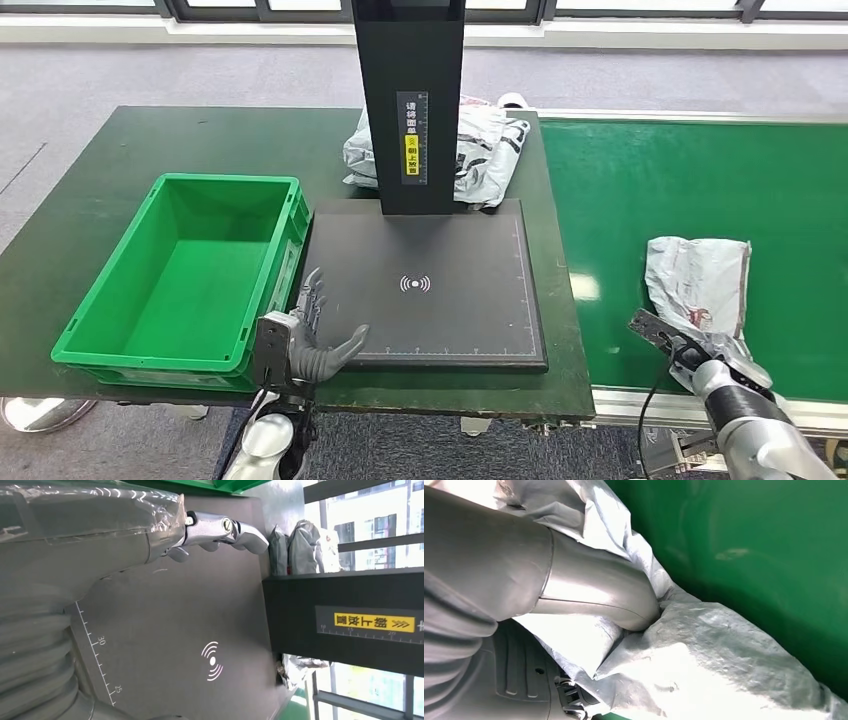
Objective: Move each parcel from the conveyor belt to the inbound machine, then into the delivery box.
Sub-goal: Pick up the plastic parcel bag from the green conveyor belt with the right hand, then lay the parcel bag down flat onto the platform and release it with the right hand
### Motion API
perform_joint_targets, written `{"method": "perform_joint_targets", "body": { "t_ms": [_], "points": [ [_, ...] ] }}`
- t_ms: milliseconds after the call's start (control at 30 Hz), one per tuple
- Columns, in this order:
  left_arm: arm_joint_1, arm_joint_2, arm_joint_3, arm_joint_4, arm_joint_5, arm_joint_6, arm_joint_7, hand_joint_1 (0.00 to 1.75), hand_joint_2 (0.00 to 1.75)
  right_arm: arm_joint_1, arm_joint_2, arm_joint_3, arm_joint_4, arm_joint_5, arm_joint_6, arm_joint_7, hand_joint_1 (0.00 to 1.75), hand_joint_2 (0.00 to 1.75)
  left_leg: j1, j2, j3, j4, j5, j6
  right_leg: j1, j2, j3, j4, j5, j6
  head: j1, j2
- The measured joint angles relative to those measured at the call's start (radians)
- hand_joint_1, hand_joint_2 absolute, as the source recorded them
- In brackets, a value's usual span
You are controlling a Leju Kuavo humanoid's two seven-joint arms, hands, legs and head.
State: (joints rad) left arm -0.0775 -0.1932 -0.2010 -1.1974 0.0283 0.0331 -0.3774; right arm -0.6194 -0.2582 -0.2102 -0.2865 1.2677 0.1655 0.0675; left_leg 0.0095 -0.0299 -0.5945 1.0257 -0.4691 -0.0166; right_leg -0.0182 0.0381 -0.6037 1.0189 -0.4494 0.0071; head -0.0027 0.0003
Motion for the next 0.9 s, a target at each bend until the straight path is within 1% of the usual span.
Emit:
{"method": "perform_joint_targets", "body": {
  "t_ms": [100, 167, 267, 300, 367, 433, 533, 667, 800, 900],
  "points": [
    [0.012, 0.002, 0.004, -0.018, 0.002, 0.003, 0.000, 0.00, 1.75, -0.008, 0.012, -0.019, 0.000, -0.028, -0.001, -0.035, 1.75, 1.75, 0.000, 0.001, 0.000, 0.000, 0.001, 0.000, 0.000, 0.000, 0.000, 0.000, 0.000, 0.000, 0.000, 0.000],
    [0.023, 0.002, 0.008, -0.031, 0.000, 0.011, 0.001, 0.00, 1.75, -0.017, 0.021, -0.042, -0.001, -0.088, 0.005, -0.113, 1.75, 1.75, 0.000, 0.001, 0.000, 0.000, 0.001, 0.000, 0.000, 0.001, 0.000, 0.001, 0.000, 0.000, 0.000, 0.000],
    [0.042, 0.001, 0.016, -0.058, -0.013, 0.031, 0.006, 0.00, 1.75, -0.045, 0.044, -0.093, -0.011, -0.211, 0.002, -0.264, 1.75, 1.75, 0.000, 0.003, 0.001, 0.000, 0.001, 0.000, 0.000, 0.002, -0.002, 0.001, 0.001, 0.000, 0.000, 0.000],
    [0.047, -0.001, 0.018, -0.067, -0.020, 0.035, 0.008, 0.00, 1.75, -0.058, 0.056, -0.108, -0.018, -0.244, -0.006, -0.299, 1.75, 1.75, 0.000, 0.002, 0.003, 0.000, 0.002, 0.000, 0.000, 0.002, -0.002, 0.001, 0.001, -0.001, 0.000, 0.000],
    [0.054, -0.005, 0.021, -0.083, -0.029, 0.040, 0.013, 0.00, 1.75, -0.082, 0.078, -0.124, -0.044, -0.293, -0.036, -0.338, 1.75, 1.75, 0.000, -0.001, 0.006, 0.000, 0.004, 0.000, 0.000, -0.002, -0.003, 0.001, 0.001, -0.001, 0.000, 0.000],
    [0.060, -0.009, 0.025, -0.093, -0.034, 0.042, 0.018, 0.00, 1.75, -0.100, 0.097, -0.127, -0.078, -0.324, -0.066, -0.351, 1.75, 1.75, 0.000, -0.007, 0.005, 0.000, 0.006, 0.000, 0.000, -0.007, -0.003, 0.001, 0.001, -0.001, 0.000, 0.000],
    [0.063, -0.011, 0.029, -0.101, -0.037, 0.042, 0.019, 0.00, 1.75, -0.116, 0.119, -0.127, -0.120, -0.372, -0.083, -0.368, 1.75, 1.75, 0.000, -0.009, 0.004, 0.000, 0.006, 0.000, 0.000, -0.009, -0.003, 0.001, 0.001, -0.001, 0.000, 0.000],
    [0.063, -0.017, 0.035, -0.103, -0.043, 0.045, 0.019, 0.00, 1.75, -0.105, 0.149, -0.111, -0.208, -0.478, -0.107, -0.404, 1.75, 1.75, 0.000, -0.009, 0.003, 0.000, 0.006, 0.000, -0.001, -0.009, -0.003, 0.001, 0.001, 0.000, 0.000, 0.000],
    [0.064, -0.030, 0.042, -0.103, -0.058, 0.048, 0.019, 0.00, 1.75, -0.048, 0.183, -0.038, -0.376, -0.579, -0.177, -0.360, 1.75, 1.75, 0.000, -0.009, 0.003, 0.000, 0.006, 0.000, -0.001, -0.009, -0.003, 0.001, 0.001, 0.000, 0.000, 0.000],
    [0.068, -0.037, 0.043, -0.103, -0.064, 0.048, 0.019, 0.00, 1.75, 0.008, 0.202, 0.022, -0.512, -0.616, -0.211, -0.321, 1.75, 1.75, 0.000, -0.008, 0.003, 0.000, 0.006, 0.000, -0.001, -0.009, -0.004, 0.001, 0.000, 0.000, 0.000, 0.000]
  ]
}}
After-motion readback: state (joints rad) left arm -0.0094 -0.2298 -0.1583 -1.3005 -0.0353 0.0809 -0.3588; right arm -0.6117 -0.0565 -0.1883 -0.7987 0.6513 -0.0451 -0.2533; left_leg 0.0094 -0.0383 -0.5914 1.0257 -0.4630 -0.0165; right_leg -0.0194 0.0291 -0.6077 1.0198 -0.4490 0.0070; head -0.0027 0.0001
